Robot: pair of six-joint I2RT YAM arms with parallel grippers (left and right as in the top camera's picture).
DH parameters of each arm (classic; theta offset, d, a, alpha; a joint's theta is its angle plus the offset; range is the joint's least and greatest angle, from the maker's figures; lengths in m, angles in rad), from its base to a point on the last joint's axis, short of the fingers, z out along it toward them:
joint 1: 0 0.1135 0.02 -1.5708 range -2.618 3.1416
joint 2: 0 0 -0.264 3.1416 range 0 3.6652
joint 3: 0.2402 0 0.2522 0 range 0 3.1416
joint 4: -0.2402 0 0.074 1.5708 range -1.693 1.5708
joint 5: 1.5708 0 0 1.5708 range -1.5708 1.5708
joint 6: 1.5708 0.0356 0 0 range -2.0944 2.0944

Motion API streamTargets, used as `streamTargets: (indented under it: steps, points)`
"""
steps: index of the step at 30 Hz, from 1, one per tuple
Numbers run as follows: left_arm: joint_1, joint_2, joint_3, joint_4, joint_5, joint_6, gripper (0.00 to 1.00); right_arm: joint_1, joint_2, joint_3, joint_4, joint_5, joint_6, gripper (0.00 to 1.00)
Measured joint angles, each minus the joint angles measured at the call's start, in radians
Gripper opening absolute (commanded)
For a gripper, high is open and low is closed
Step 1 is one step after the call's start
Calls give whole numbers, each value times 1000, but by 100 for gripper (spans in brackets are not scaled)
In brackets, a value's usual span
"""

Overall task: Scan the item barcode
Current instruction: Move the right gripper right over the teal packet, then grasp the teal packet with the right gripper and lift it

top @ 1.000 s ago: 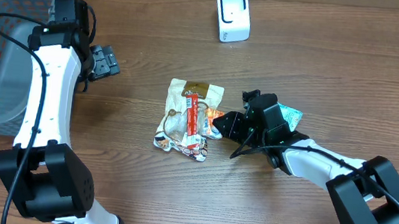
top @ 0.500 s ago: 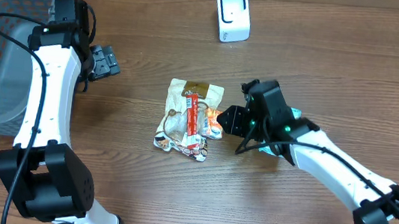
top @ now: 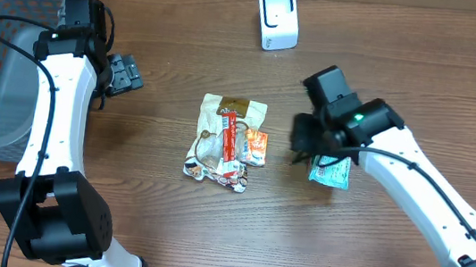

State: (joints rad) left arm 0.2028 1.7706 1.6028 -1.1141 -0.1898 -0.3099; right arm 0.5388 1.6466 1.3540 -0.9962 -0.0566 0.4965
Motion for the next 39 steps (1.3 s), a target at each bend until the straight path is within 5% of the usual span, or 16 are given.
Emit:
streamTargets:
  steps: [25, 36, 39]
  points:
    - [0, 0, 0, 0, 0, 0, 99, -198, -26, -35, -162, 60, -5, 53]
    - [0, 0, 0, 0, 0, 0, 100, -198, -28, -117, -96, 37, 0, 43]
    - [0, 0, 0, 0, 0, 0, 100, -198, -28, -119, -87, 30, -1, 26]
